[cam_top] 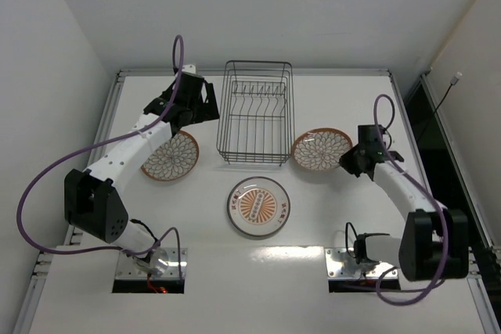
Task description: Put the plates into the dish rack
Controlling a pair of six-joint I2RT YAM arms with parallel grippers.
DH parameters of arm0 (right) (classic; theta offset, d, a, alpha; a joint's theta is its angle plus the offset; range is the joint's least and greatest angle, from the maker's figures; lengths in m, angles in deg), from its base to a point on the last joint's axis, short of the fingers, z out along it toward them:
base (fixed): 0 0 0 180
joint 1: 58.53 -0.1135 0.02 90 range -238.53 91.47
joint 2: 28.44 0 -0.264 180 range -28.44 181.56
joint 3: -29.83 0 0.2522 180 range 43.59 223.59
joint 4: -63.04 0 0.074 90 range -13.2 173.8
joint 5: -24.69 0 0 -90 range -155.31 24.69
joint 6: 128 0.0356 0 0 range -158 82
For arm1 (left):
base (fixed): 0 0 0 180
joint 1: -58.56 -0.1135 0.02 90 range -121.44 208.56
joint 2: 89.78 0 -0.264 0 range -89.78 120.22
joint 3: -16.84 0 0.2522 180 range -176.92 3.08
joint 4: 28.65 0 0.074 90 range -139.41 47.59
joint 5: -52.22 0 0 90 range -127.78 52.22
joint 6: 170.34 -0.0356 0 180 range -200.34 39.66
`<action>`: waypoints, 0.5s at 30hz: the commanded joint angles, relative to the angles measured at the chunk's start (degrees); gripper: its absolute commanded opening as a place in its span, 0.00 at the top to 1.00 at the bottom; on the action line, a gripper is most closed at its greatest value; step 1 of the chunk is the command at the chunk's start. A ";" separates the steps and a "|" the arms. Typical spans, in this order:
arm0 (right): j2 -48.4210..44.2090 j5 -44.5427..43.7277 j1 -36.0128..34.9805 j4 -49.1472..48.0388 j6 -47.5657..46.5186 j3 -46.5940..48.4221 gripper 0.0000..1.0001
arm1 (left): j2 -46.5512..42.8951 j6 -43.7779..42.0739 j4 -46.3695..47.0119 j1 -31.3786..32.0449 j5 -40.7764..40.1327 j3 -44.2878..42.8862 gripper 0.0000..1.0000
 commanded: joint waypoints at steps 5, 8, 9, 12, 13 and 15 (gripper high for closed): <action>-12.78 -13.36 -0.41 13.29 -5.98 6.64 1.00 | -0.74 0.33 1.26 -0.27 -0.55 -1.04 0.10; -13.31 -17.24 -0.41 14.81 -10.38 11.57 1.00 | -0.74 0.33 1.26 -0.27 -0.55 -1.04 0.10; -13.83 -17.77 -0.41 14.81 -11.51 13.74 1.00 | -0.74 0.33 1.26 -0.27 -0.55 -1.04 0.10; -13.84 -18.64 -0.94 15.50 -14.50 19.36 1.00 | -0.74 0.33 1.26 -0.27 -1.08 -1.04 0.10; -13.31 -19.61 -1.46 16.21 -15.82 20.96 1.00 | -0.74 0.33 1.26 -0.27 -1.08 -1.04 0.10; -12.61 -21.02 -1.99 16.82 -17.49 25.60 1.00 | -0.74 0.33 1.26 -0.27 -1.08 -1.04 0.10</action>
